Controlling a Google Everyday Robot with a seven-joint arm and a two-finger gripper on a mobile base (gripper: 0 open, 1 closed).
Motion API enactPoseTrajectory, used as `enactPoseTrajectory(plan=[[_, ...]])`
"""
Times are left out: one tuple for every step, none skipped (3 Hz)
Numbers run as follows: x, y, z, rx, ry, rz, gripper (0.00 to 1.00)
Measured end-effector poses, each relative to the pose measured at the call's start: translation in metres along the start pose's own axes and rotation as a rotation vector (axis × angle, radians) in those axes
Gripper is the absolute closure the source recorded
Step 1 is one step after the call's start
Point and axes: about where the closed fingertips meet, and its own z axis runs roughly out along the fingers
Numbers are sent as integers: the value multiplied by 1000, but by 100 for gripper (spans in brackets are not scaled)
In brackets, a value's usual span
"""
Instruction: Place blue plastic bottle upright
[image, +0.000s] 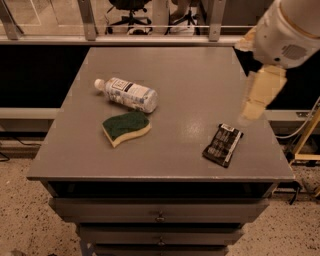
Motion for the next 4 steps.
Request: enactPoseTrajectory(plan=[[-60, -33, 24, -31, -63, -83, 0], [-124, -57, 55, -93, -92, -140, 0], [-164, -77, 92, -147, -69, -119, 0], [-186, -103, 128, -150, -15, -22, 0]])
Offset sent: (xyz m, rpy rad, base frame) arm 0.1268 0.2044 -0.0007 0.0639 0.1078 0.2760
